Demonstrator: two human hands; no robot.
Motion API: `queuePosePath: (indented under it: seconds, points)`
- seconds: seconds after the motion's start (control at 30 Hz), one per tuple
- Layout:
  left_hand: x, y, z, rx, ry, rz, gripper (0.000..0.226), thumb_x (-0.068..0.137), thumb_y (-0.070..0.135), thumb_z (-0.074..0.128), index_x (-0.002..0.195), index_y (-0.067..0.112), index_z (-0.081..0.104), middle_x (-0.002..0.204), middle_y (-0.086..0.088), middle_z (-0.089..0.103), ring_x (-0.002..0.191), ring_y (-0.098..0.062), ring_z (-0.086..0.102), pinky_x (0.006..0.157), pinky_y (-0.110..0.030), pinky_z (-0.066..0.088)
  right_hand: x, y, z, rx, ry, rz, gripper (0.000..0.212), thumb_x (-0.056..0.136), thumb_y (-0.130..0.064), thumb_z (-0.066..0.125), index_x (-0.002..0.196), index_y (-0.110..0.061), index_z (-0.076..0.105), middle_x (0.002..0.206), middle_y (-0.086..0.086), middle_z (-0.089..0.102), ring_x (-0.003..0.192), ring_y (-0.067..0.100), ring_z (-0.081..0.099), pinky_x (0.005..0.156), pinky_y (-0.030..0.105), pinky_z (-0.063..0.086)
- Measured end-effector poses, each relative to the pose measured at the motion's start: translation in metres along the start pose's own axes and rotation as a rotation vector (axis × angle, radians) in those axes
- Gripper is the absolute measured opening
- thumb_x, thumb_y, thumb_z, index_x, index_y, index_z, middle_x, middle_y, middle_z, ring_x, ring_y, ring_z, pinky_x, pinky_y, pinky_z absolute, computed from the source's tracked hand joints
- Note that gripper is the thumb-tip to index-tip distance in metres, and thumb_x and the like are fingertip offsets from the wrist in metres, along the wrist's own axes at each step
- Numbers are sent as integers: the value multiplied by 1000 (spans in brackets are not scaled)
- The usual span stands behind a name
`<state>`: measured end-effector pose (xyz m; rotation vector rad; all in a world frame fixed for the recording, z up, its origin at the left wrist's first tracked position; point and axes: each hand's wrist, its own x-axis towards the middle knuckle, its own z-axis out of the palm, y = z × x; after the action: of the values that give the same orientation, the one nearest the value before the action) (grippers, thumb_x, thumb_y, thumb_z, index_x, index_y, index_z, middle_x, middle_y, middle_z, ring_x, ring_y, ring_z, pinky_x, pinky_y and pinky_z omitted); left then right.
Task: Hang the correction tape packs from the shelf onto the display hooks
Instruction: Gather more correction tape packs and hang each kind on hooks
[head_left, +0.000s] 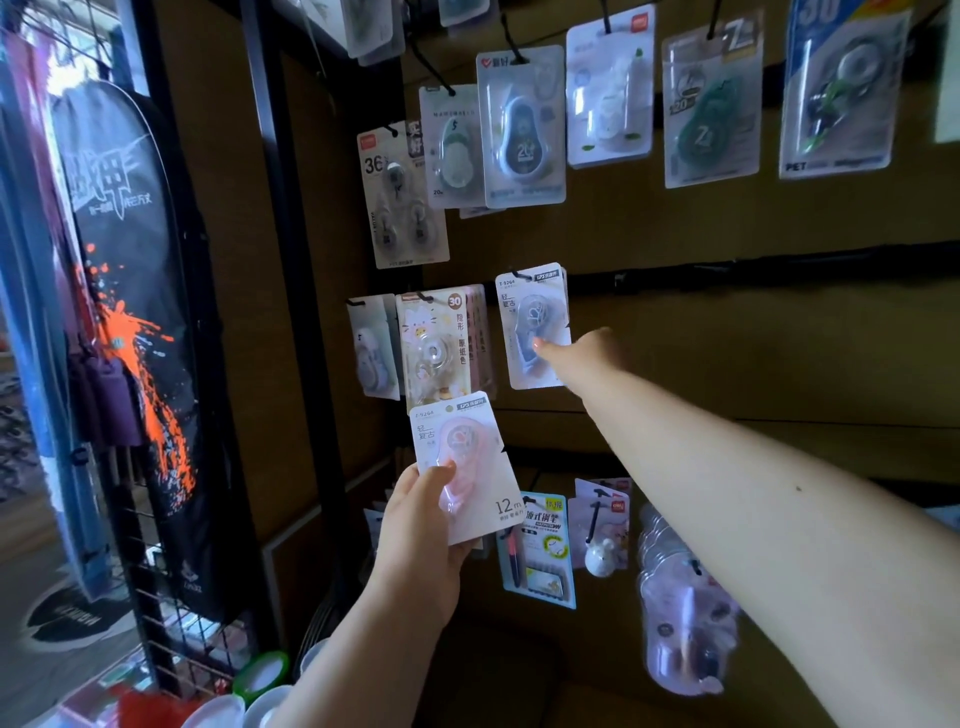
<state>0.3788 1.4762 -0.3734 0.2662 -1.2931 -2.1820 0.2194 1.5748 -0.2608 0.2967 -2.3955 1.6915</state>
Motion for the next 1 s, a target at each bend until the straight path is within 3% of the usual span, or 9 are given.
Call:
queuePosePath:
  seconds: [0.07, 0.1, 0.2, 0.3, 0.4, 0.6, 0.77, 1.0]
  points:
    - [-1, 1, 1, 17, -8, 12, 15, 95, 17, 54, 103, 18, 66, 100, -10, 74, 73, -23, 74, 78, -46, 50, -19, 7, 1, 78, 15, 1, 64, 80, -52, 67, 122, -9, 44, 100, 4, 52, 76, 14, 52, 59, 26, 41]
    - [-1, 2, 1, 27, -17, 20, 16, 95, 17, 53, 105, 18, 66, 100, -9, 75, 72, -22, 74, 78, -47, 49, -31, 12, 1, 113, -44, -25, 58, 80, -55, 65, 113, -9, 50, 98, 4, 53, 77, 14, 51, 64, 28, 43]
    - [-3, 3, 5, 50, -50, 45, 18, 97, 17, 52, 106, 19, 66, 90, -6, 77, 72, -22, 71, 77, -47, 45, -73, 29, 3, 161, -400, -43, 60, 79, -60, 62, 100, -4, 63, 96, 12, 67, 77, 20, 58, 75, 35, 48]
    - [-6, 3, 9, 73, -54, 57, 19, 97, 18, 52, 104, 22, 69, 88, -5, 76, 78, -24, 68, 78, -47, 45, -100, 40, 7, 224, -597, -74, 40, 78, -40, 74, 98, -7, 69, 94, 10, 73, 84, 25, 67, 74, 36, 50]
    - [-7, 4, 9, 71, -73, 64, 20, 96, 20, 53, 103, 20, 71, 89, -5, 76, 73, -20, 69, 75, -42, 48, -101, 40, 7, 295, -567, -88, 17, 80, -25, 75, 89, -12, 71, 91, 9, 74, 83, 23, 69, 72, 33, 51]
    - [-5, 5, 10, -2, -1, -1, 15, 98, 23, 54, 105, 15, 65, 62, 4, 65, 50, -10, 61, 46, -23, 49, -75, 12, -9, 358, -345, -143, 25, 81, -24, 74, 95, -4, 68, 101, 11, 73, 96, 24, 68, 90, 40, 53]
    - [-5, 4, 5, -43, 25, -30, 15, 98, 22, 55, 106, 14, 64, 60, 2, 64, 48, -10, 60, 43, -22, 48, -52, -21, -21, 396, -243, -186, 12, 81, -22, 74, 82, -14, 65, 94, 4, 72, 88, 19, 69, 80, 33, 55]
    - [-6, 1, -2, -39, 24, -55, 15, 98, 21, 54, 106, 12, 64, 58, 2, 62, 45, -10, 57, 40, -22, 47, -42, -32, -16, 317, -237, -157, 31, 82, -25, 73, 107, -7, 66, 104, 8, 71, 93, 25, 69, 88, 43, 56]
